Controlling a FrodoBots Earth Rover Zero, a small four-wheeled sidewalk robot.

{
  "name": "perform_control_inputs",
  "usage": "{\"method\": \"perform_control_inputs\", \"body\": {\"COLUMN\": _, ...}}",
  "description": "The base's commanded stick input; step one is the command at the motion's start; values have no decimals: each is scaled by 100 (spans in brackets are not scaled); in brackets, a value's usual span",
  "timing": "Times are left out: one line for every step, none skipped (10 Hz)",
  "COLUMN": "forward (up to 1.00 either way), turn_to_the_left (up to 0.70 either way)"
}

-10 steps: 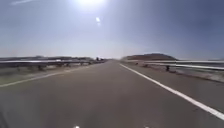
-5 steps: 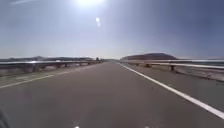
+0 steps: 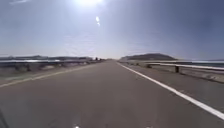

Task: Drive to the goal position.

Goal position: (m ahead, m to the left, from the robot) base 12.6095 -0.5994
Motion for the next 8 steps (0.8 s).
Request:
{"method": "perform_control_inputs", "body": {"forward": 100, "turn_to_the_left": 0}}
{"method": "perform_control_inputs", "body": {"forward": 100, "turn_to_the_left": 0}}
{"method": "perform_control_inputs", "body": {"forward": 100, "turn_to_the_left": 0}}
{"method": "perform_control_inputs", "body": {"forward": 100, "turn_to_the_left": 0}}
{"method": "perform_control_inputs", "body": {"forward": 100, "turn_to_the_left": 0}}
{"method": "perform_control_inputs", "body": {"forward": 100, "turn_to_the_left": 0}}
{"method": "perform_control_inputs", "body": {"forward": 100, "turn_to_the_left": 0}}
{"method": "perform_control_inputs", "body": {"forward": 100, "turn_to_the_left": 0}}
